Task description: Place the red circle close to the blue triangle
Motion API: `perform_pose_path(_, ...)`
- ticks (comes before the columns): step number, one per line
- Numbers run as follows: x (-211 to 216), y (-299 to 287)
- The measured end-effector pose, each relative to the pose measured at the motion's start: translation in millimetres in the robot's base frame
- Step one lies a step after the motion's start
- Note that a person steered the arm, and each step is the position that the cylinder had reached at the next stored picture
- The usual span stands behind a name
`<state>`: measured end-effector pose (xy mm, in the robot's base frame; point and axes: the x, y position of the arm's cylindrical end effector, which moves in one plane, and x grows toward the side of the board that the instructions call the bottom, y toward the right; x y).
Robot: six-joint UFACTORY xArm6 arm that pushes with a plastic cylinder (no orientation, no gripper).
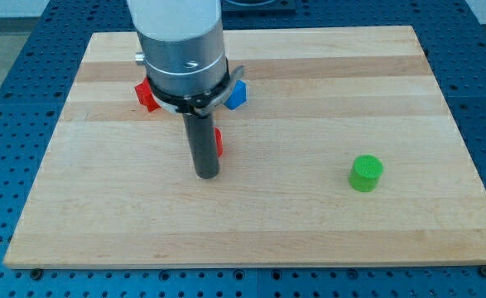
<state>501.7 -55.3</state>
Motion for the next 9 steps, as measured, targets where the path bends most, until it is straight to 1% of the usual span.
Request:
perform_pose_path(1, -13.6, 23.5)
perform_pose_path(2, -27.9, 23.8)
perform_pose_path(4, -32.0, -8.4)
perform_pose_path(5, -25.8, -8.4)
perform_pose_path(6, -1.3, -29.2)
perform_pose_path(7, -6.1, -93.5)
perform_pose_path(8, -34.0, -100.4)
perform_pose_path(9, -39.4, -73.6)
